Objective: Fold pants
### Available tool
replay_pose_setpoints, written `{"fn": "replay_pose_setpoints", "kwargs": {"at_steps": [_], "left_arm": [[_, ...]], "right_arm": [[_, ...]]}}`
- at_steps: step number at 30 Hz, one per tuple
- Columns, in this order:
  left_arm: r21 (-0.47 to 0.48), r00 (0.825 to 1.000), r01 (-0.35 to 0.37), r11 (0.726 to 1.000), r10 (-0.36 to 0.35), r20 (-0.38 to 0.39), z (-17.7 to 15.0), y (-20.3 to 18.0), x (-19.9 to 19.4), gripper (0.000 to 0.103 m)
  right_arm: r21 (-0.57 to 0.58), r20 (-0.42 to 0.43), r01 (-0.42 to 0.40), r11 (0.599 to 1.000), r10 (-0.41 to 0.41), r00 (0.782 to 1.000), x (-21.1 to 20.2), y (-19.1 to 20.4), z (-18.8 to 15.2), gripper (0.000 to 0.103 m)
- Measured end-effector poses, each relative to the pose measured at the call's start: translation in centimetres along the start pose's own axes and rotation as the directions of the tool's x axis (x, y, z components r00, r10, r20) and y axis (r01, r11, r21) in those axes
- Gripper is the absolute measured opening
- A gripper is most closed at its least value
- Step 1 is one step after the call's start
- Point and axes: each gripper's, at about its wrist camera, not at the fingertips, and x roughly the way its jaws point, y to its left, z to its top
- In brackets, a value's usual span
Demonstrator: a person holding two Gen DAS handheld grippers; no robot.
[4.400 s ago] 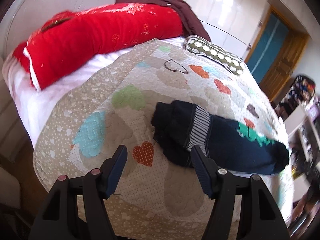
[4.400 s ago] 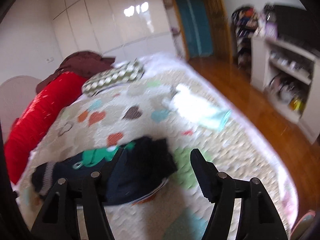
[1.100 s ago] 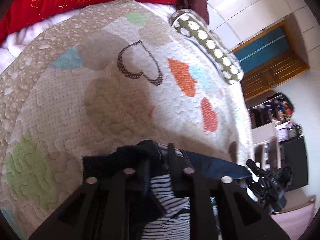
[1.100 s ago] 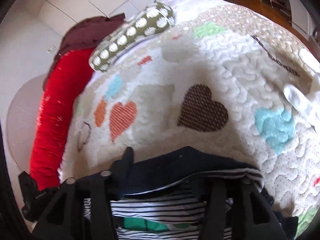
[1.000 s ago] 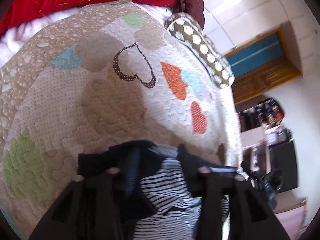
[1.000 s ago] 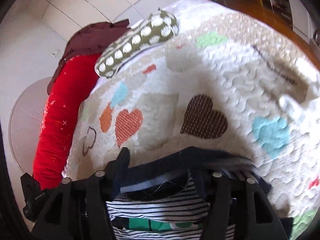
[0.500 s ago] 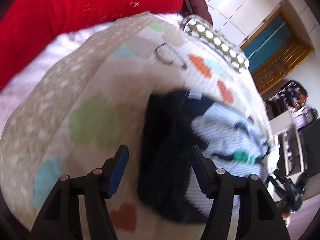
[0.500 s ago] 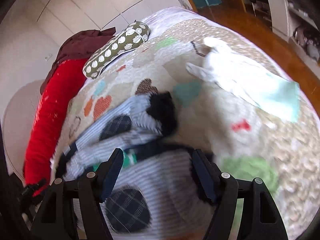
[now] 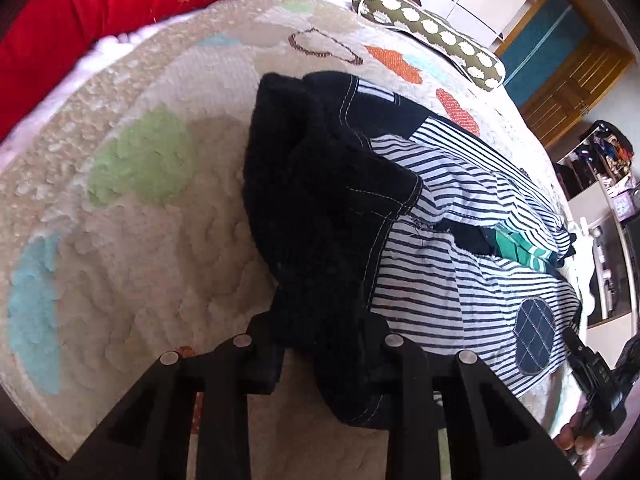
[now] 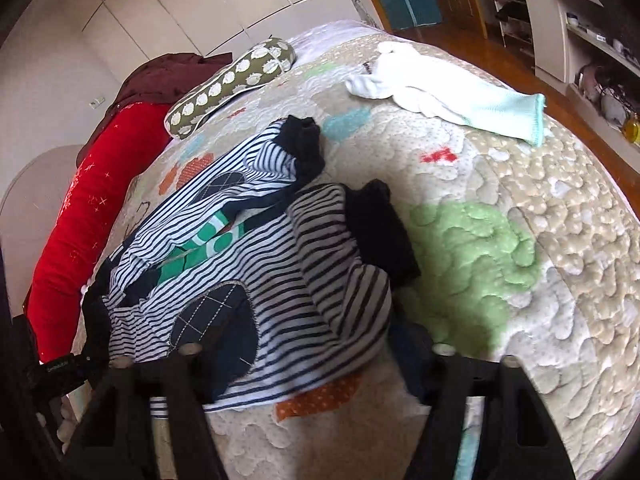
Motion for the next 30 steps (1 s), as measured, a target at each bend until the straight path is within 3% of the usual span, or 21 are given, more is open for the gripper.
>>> {"fn": "replay_pose_setpoints", "kwargs": {"at_steps": [2, 3, 11, 16, 17, 20, 24, 30], "left_arm": [[0.011, 0.999, -0.029, 1.0, 0.028, 0.017, -0.2, 0.2, -1.0, 0.027], [0.014, 0.999, -0.035, 0.999, 0.035, 0.023, -0.3, 0.5, -1.6, 0.027], [0.02, 0.993, -0.087, 0.996, 0.085, 0.08, -1.2, 3.3, -6.2, 0.028], [0.054, 0.997, -0.065, 0.996, 0.062, 0.053, -2.4, 3.6, -5.4, 0.032], [0.054, 0.997, -0.061, 0.997, 0.058, 0.057, -2.5, 3.8, -5.4, 0.033], [0.03, 0.997, -0.037, 0.999, 0.034, 0.075, -3.2, 4.5, -5.9, 0.036], [-0.022, 0.993, -0.015, 1.0, 0.018, 0.114, -4.1, 5.9, -6.8, 0.038], [-0.091, 0.99, 0.0, 0.996, 0.013, 0.138, -4.3, 7.7, -7.2, 0.038]], "right_arm": [[-0.001, -0.024, 0.019, 1.0, -0.019, 1.0, 0.4, 0.2, 0.0, 0.016], [0.009, -0.028, 0.005, 1.0, -0.005, 1.0, 0.3, 0.2, -0.1, 0.011], [0.057, -0.046, -0.13, 0.99, 0.132, 0.99, -2.1, 0.3, -1.9, 0.006], [-0.011, -0.052, -0.08, 0.997, 0.079, 0.996, -2.3, 0.8, -3.3, 0.008], [-0.021, -0.038, -0.077, 0.997, 0.076, 0.996, -2.5, 0.9, -3.3, 0.015], [-0.046, 0.044, -0.054, 0.998, 0.056, 0.997, -4.0, 1.0, -2.1, 0.05], [-0.044, 0.126, 0.01, 0.999, -0.005, 0.992, -4.5, 1.2, 1.7, 0.062], [-0.004, -0.028, 0.046, 0.999, -0.046, 0.999, 3.4, 1.4, 9.2, 0.064]]}}
